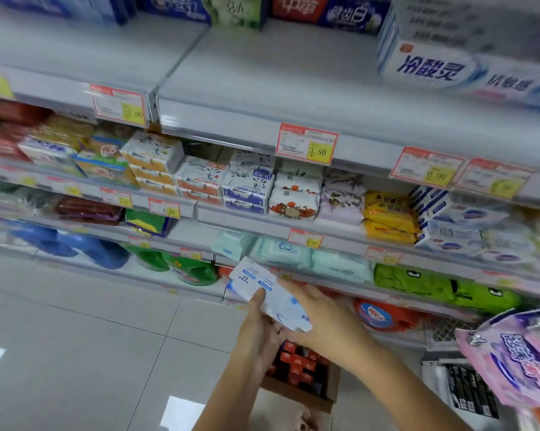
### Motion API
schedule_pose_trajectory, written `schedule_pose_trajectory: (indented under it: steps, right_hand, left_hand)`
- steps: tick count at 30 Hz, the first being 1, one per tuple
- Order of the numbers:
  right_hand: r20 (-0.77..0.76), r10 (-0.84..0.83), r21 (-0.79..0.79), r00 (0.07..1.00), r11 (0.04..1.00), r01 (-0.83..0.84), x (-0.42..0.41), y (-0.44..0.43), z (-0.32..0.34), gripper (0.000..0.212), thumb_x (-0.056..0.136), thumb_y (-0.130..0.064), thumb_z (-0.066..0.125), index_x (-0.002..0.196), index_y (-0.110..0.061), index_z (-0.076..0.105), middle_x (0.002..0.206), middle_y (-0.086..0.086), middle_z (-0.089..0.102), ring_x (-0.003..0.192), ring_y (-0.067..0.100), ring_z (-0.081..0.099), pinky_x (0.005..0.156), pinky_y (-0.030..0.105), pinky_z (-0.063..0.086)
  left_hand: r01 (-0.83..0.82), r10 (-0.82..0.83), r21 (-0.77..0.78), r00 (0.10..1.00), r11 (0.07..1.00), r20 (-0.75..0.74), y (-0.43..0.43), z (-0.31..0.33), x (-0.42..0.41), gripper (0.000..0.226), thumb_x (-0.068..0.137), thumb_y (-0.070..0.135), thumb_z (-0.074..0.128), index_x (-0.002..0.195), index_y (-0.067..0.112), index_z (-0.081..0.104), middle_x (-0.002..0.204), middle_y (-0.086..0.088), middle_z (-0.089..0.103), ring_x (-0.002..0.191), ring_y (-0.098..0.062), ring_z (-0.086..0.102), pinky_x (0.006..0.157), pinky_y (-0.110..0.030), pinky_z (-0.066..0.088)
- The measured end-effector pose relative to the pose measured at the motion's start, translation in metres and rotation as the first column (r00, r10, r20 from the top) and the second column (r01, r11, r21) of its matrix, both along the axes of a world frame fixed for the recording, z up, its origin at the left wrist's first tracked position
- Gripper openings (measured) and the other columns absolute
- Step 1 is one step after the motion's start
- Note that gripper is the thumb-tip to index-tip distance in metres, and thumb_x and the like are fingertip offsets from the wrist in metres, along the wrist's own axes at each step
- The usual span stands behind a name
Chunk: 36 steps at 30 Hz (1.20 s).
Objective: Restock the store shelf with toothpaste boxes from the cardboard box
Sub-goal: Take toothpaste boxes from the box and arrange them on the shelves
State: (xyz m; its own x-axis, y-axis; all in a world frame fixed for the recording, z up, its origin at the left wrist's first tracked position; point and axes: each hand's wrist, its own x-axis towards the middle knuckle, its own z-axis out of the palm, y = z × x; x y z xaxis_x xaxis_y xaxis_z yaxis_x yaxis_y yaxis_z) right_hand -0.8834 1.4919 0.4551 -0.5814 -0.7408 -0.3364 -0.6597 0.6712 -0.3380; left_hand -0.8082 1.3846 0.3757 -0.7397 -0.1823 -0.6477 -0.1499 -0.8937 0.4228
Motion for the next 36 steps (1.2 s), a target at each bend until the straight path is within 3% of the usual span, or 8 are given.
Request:
schedule_pose_trajectory:
  steps: [4, 7, 10, 12, 17, 25, 31, 36]
  right_hand:
    - [0.287, -0.171, -0.133, 0.943, 0.967, 0.216, -0.009, 0.001, 0.017, 0.083, 0.084, -0.033, 0.067, 0.147, -0.048, 0.014, 0.146, -0.013, 0.038, 0.122, 0.0, 0.045, 0.094, 0.022, 0.041]
    - [0.685, -0.234, -0.2, 0.69, 0.85, 0.487, -0.022, 0.012, 0.025, 0.077, 0.081, -0.021, 0.074, 0.141, -0.043, 0.032, 0.138, -0.016, 0.045, 0.1, -0.013, 0.054, 0.082, 0.014, 0.048]
    - [0.92, -0.184, -0.108, 0.345, 0.728, 0.677, -0.038, 0.032, 0.029, 0.075, 0.07, -0.017, 0.082, 0.133, -0.035, 0.044, 0.125, 0.006, 0.064, 0.098, 0.023, 0.069, 0.091, 0.045, 0.052]
    - [0.968, -0.097, -0.089, 0.232, 0.732, 0.675, -0.043, 0.047, 0.028, 0.09, 0.055, -0.028, 0.09, 0.133, -0.029, 0.045, 0.116, 0.018, 0.067, 0.097, 0.034, 0.067, 0.09, 0.047, 0.051]
    - [0.988, -0.046, -0.072, 0.147, 0.707, 0.704, -0.04, 0.067, 0.038, 0.08, 0.048, -0.019, 0.078, 0.122, -0.016, 0.048, 0.092, 0.013, 0.074, 0.078, 0.023, 0.072, 0.062, 0.029, 0.056]
    - [0.999, 0.031, -0.007, -0.014, 0.585, 0.811, -0.045, 0.086, 0.042, 0.096, 0.044, -0.016, 0.089, 0.13, -0.005, 0.047, 0.124, 0.027, 0.059, 0.109, 0.04, 0.062, 0.077, 0.043, 0.058]
    - [0.982, -0.144, -0.012, 0.124, 0.604, 0.797, -0.045, 0.085, 0.057, 0.056, 0.071, -0.02, 0.062, 0.123, -0.005, 0.051, 0.103, 0.018, 0.071, 0.085, 0.024, 0.072, 0.059, 0.026, 0.056]
    - [0.959, -0.212, -0.052, 0.189, 0.523, 0.851, -0.04, 0.082, 0.051, 0.054, 0.069, -0.029, 0.071, 0.116, -0.004, 0.057, 0.091, 0.019, 0.072, 0.067, 0.022, 0.07, 0.053, 0.027, 0.054]
  left_hand:
    - [-0.003, 0.006, 0.044, 0.998, 0.999, -0.064, 0.001, 0.03, -0.011, 0.057, 0.087, 0.048, 0.043, 0.129, 0.01, 0.053, 0.121, -0.019, 0.064, 0.112, -0.031, 0.062, 0.097, -0.046, 0.048]
    - [0.019, -0.013, 0.098, 0.998, 0.995, -0.057, -0.005, 0.043, -0.022, 0.054, 0.089, 0.045, 0.044, 0.126, 0.008, 0.056, 0.122, -0.024, 0.061, 0.115, -0.036, 0.057, 0.105, -0.053, 0.037]
    - [0.093, -0.092, 0.011, 0.995, 0.996, -0.023, -0.013, 0.051, -0.031, 0.041, 0.09, 0.042, 0.052, 0.118, 0.014, 0.06, 0.108, -0.021, 0.069, 0.095, -0.035, 0.066, 0.096, -0.055, 0.045]
    - [0.162, -0.158, -0.117, 0.986, 0.98, 0.044, -0.017, 0.055, -0.033, 0.028, 0.092, 0.038, 0.054, 0.105, 0.014, 0.061, 0.08, -0.016, 0.072, 0.069, -0.028, 0.069, 0.08, -0.048, 0.053]
    - [0.232, -0.223, -0.17, 0.972, 0.958, 0.075, -0.02, 0.067, -0.038, 0.019, 0.093, 0.033, 0.052, 0.099, 0.016, 0.058, 0.057, -0.008, 0.064, 0.049, -0.018, 0.063, 0.062, -0.037, 0.051]
    - [0.365, -0.372, -0.24, 0.928, 0.899, 0.019, -0.03, 0.07, -0.045, 0.01, 0.093, 0.011, 0.052, 0.102, 0.008, 0.056, 0.069, -0.01, 0.069, 0.06, -0.017, 0.067, 0.066, -0.036, 0.055]
    - [0.508, -0.527, -0.305, 0.85, 0.806, 0.022, -0.038, 0.078, -0.051, 0.016, 0.089, 0.005, 0.055, 0.106, 0.006, 0.056, 0.08, -0.014, 0.07, 0.066, -0.021, 0.068, 0.06, -0.033, 0.057]
    - [0.541, -0.555, -0.27, 0.832, 0.797, 0.028, -0.033, 0.083, -0.06, 0.017, 0.087, 0.002, 0.058, 0.103, 0.005, 0.056, 0.085, -0.015, 0.07, 0.068, -0.022, 0.068, 0.065, -0.035, 0.058]
